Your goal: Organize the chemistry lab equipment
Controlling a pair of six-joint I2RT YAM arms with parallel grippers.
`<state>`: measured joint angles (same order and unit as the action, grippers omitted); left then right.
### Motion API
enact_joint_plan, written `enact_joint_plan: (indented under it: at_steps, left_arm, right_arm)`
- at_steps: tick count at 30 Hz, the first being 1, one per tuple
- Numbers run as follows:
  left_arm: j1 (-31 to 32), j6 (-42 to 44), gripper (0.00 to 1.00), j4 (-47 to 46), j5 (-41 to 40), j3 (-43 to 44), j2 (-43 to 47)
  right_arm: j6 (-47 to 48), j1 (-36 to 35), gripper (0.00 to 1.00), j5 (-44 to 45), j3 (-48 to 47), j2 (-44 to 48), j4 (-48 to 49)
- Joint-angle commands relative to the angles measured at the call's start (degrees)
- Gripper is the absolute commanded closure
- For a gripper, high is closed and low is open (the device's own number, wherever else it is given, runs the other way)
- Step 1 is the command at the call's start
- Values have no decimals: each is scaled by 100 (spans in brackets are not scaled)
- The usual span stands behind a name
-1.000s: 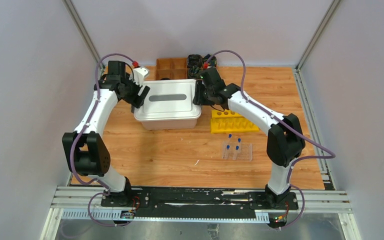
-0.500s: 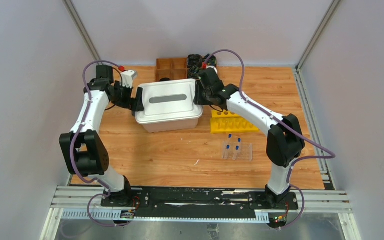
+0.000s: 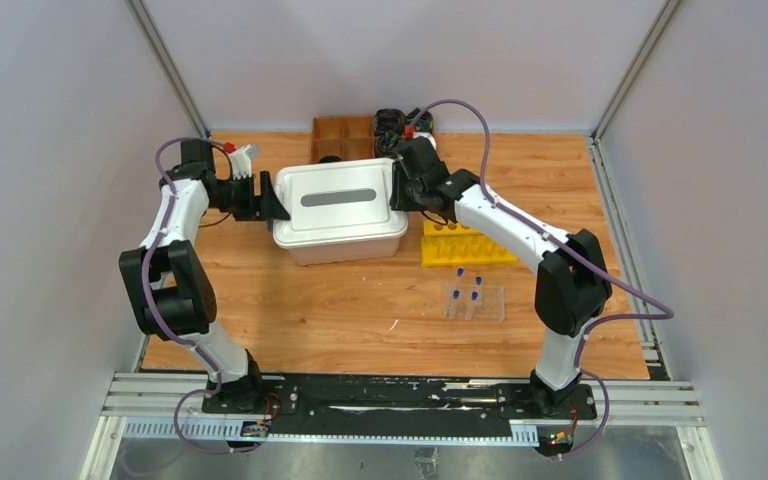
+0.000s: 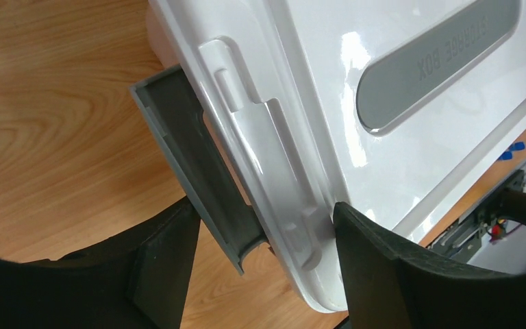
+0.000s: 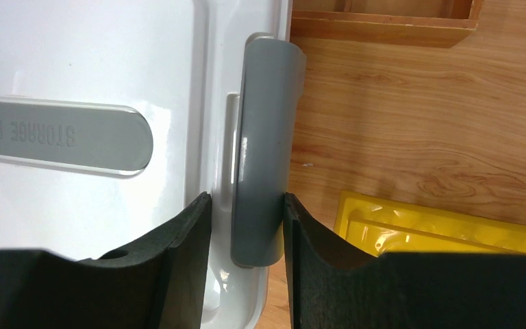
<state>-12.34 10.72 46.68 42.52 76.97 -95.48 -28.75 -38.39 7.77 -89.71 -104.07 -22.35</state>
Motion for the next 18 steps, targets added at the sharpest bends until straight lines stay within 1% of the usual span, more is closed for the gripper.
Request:
enact_joint_plan:
  at_steps: [1, 2, 5, 7, 18]
  left_arm:
    - [21, -153, 37, 70, 1017, -89, -129]
    - [22, -137, 39, 70, 970, -75, -113]
    - [23, -150, 51, 70, 672, 13, -65]
    - [36, -188, 57, 62, 510, 60, -6]
    - [538, -146, 63, -260, -414, -136, 466]
  right_arm:
    - [181, -90, 72, 17, 32, 41, -440]
    - [193, -93, 72, -60, -10, 6, -453]
    - [227, -128, 74, -183, -118, -88, -535]
    - [234, -148, 75, -210, -149, -111, -547]
    - [257, -203, 76, -83, -166, -10, -620]
